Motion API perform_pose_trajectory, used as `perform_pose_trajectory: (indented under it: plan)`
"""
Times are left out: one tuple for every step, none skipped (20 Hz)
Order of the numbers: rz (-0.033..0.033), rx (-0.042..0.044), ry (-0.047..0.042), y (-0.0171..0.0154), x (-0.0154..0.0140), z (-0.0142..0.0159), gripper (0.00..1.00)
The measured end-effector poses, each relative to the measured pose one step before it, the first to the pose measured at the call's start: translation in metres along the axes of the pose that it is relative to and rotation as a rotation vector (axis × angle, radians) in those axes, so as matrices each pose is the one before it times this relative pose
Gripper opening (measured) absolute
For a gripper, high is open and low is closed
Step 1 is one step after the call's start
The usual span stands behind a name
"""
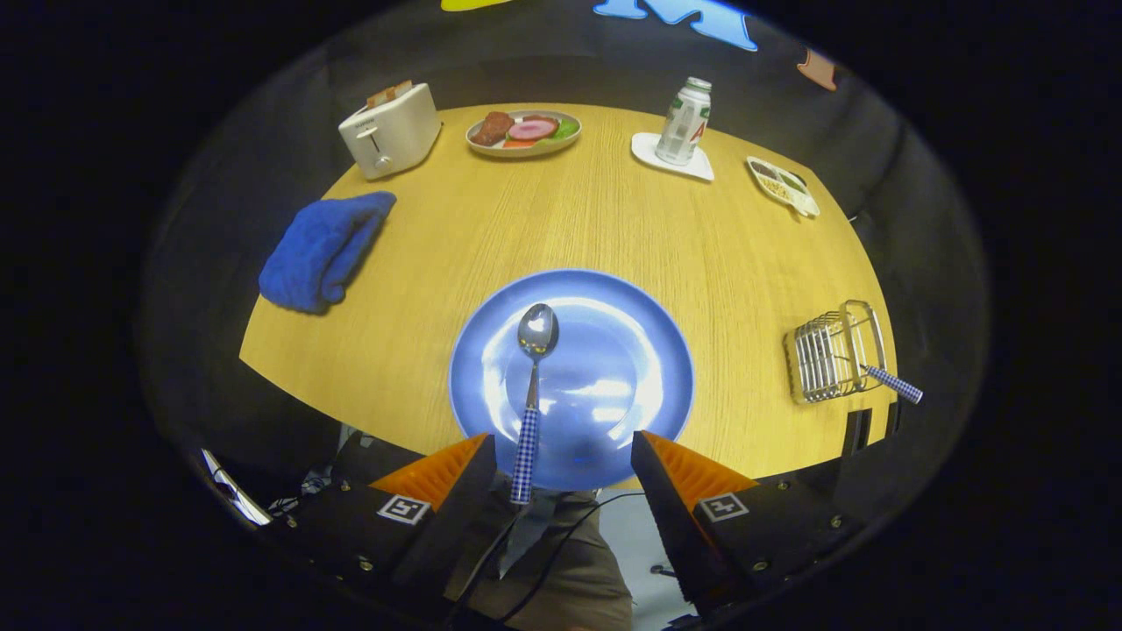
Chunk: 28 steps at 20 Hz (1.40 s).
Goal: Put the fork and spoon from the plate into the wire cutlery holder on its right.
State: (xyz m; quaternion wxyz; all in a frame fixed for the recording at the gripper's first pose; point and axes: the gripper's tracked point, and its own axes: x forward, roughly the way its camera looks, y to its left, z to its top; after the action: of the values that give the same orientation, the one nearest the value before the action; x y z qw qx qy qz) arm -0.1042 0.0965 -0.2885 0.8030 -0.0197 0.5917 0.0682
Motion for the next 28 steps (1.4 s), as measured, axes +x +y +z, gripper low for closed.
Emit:
perform_pose_trajectory:
  plan:
    - [-0.00013,-0.00003,0.01811,0.00147,0.00633,-0.00343,0.95]
    - [0.00084,0.00308,0.01198,0.00081,0.00666,-0.00131,0.95]
    - [-0.00602,0.00205,0.00809,-0.00066,0.00506,0.00004,0.96]
    - [0.00177,0.00185,0.0083,-0.00063,0.00562,-0.00008,0.96]
    - [0.00089,-0.00153,0.01001,0.00032,0.00488,0.00058,0.95]
    - [0.00815,-0.00004,0.01196,0.00074,0.00473,-0.00008,0.95]
    - [0.00306,-0.00395,0.01949,0.00074,0.00388,-0.00114,0.95]
    - [0.01228,-0.00225,0.01501,0.00245,0.00458,-0.00172,0.95]
    - [0.00713,-0.00072,0.01061,0.00113,0.00197,0.00143,0.94]
    - [0.00614,0.00161,0.01404,0.00068,0.00206,-0.00123,0.89]
    - [0.00613,-0.00543,0.01273,-0.00027,0.00056,-0.00086,0.8]
    - [-0.00178,-0.0149,0.01149,-0.00358,0.00173,-0.00005,0.8]
    - [0.00593,-0.00541,0.01595,0.00032,0.00114,-0.00057,0.59]
    - [0.00057,-0.01116,0.01815,-0.00115,0.00179,-0.0022,0.56]
    - [0.00623,-0.00644,0.01571,0.0,0.00129,-0.00037,0.53]
    - [0.00383,-0.00607,0.01813,-0.00016,0.00422,-0.00269,0.53]
    - [0.00361,-0.00804,0.01859,-0.0003,0.0019,-0.00112,0.52]
    - [0.00921,-0.01431,0.01267,0.00159,-0.00569,-0.00152,0.53]
    - [0.00881,0.03607,-0.02081,-0.00075,0.00467,0.00875,0.05]
    - [0.00043,-0.01111,0.02072,0.0017,0.00486,-0.00347,0.07]
    - [-0.00303,-0.0099,0.00949,-0.00072,0.00051,0.00056,0.07]
    - [0.00303,-0.00643,0.00721,-0.00064,-0.00171,0.00042,0.07]
    - [-0.00014,-0.01152,0.0063,-0.00158,-0.00544,-0.00128,0.07]
    - [-0.00578,-0.01376,0.00023,-0.00373,-0.00207,0.00112,0.07]
    - [-0.00849,-0.01126,-0.00456,-0.00428,-0.00578,0.0019,0.07]
    - [-0.00346,-0.01668,0.00759,-0.00363,-0.00602,-0.00257,0.07]
    - [-0.00068,-0.01124,0.00282,-0.00322,-0.00668,-0.00133,0.07]
    - [-0.00553,-0.01237,0.0022,-0.0042,-0.00777,-0.00176,0.07]
